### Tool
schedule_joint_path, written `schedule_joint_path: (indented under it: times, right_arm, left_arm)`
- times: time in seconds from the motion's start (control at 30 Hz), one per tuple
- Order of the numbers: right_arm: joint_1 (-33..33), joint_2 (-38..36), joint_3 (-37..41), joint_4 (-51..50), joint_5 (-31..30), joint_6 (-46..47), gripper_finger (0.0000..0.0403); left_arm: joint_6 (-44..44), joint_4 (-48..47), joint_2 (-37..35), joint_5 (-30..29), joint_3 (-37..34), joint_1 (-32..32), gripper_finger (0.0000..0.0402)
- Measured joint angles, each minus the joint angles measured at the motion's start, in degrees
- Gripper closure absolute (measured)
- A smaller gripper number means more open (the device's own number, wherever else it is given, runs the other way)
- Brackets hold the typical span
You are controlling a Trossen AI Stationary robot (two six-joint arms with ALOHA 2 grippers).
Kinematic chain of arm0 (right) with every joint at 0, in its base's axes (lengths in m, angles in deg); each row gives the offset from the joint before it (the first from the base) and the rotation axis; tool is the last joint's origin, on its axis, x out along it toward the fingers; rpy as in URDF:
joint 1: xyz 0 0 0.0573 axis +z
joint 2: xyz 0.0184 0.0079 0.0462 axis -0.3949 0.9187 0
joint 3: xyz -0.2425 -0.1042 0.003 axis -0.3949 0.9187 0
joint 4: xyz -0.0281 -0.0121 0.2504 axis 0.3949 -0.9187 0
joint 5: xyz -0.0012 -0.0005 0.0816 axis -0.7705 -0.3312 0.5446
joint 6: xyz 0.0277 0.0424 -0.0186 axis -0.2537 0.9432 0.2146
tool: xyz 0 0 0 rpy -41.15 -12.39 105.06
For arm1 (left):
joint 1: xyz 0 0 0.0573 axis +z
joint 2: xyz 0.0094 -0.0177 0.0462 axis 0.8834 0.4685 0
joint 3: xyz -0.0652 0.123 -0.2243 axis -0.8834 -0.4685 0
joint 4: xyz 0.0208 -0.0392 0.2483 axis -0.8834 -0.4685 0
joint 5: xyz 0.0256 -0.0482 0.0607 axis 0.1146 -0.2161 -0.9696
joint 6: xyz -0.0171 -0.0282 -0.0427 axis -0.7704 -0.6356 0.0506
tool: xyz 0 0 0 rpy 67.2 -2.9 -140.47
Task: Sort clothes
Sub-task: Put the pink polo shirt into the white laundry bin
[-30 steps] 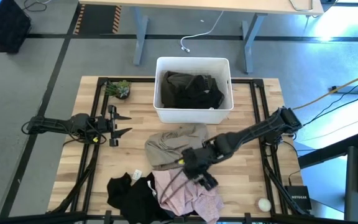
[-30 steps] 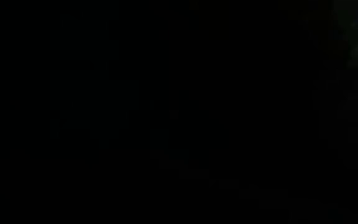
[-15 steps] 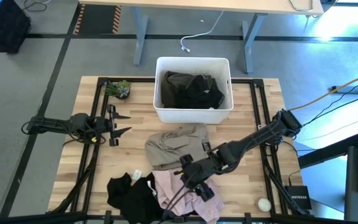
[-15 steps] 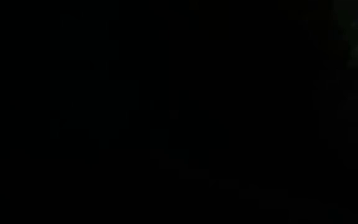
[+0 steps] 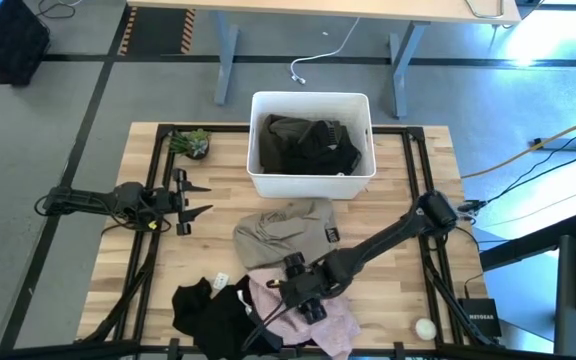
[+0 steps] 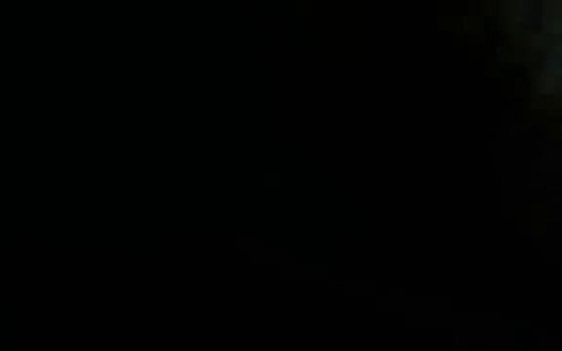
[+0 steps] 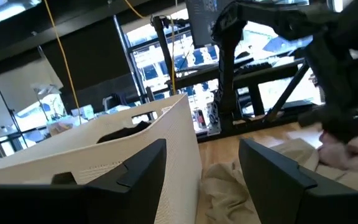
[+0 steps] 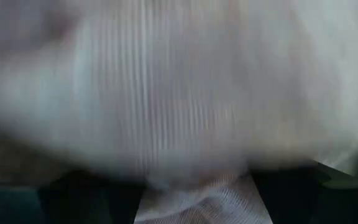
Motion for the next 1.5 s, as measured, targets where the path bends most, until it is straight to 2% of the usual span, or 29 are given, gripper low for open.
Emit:
schedule_joint_path:
  times: [0.1,0.17,0.27,0.4,0.43,0.6,0.67,0.8,0.97,1.17,1.23,1.3,1.5]
  right_arm:
    - [0.0,2.65,-0.04,0.6,-1.03,0.19,0.0138]
    - [-0.04,3.52,-0.04,2.18,-0.26,0.75,0.0166]
    - [-0.07,3.97,-0.04,4.78,0.81,1.51,0.0239]
    - [-0.04,3.21,-0.02,5.11,1.03,1.74,0.0367]
    - [-0.04,2.76,-0.16,4.7,0.69,2.11,0.038]
    - [-0.02,1.45,-6.63,-1.95,-3.47,4.66,0.0353]
    - [-0.04,0.46,-10.53,-5.59,-6.12,3.49,0.0355]
    - [-0.15,-2.06,-18.83,-13.56,-12.76,-1.99,0.0387]
    - [-1.92,-5.47,-29.43,-19.7,-20.75,-6.38,0.0378]
    - [-7.02,-7.88,-41.41,-22.66,-29.27,-17.24,0.0381]
    - [-9.18,-8.85,-43.66,-20.24,-33.48,-21.25,0.0385]
    - [-11.16,-12.16,-40.6,-12.67,-37.57,-28.19,0.0382]
    - [-18.32,-17.36,-40.44,2.02,-45.77,-43.19,0.0375]
  left_arm:
    - [-1.36,-0.68,0.02,0.01,0.0,0.0,0.0204]
    - [-1.56,-0.66,0.0,0.01,0.0,0.0,0.0204]
    - [-2.0,-0.99,0.0,0.01,0.0,0.01,0.0204]
    - [-2.23,-1.2,0.0,0.01,0.0,0.02,0.0204]
    - [-2.23,-1.38,0.0,0.01,0.01,0.0,0.0204]
    - [-2.25,-1.82,0.0,0.01,0.0,0.02,0.0204]
    - [-2.25,-1.84,0.01,0.01,0.02,0.02,0.0204]
    - [-2.79,-1.83,0.02,0.01,0.0,0.01,0.0204]
    - [-4.26,-2.14,0.02,0.0,0.0,0.01,0.0204]
    - [-9.05,-2.24,0.0,0.01,0.0,0.0,0.0204]
    - [-10.3,-2.23,0.01,0.03,0.0,0.0,0.0204]
    - [-11.71,-2.2,0.01,0.01,0.0,0.02,0.0204]
    - [-14.74,-2.39,0.01,0.05,0.0,0.0,0.0204]
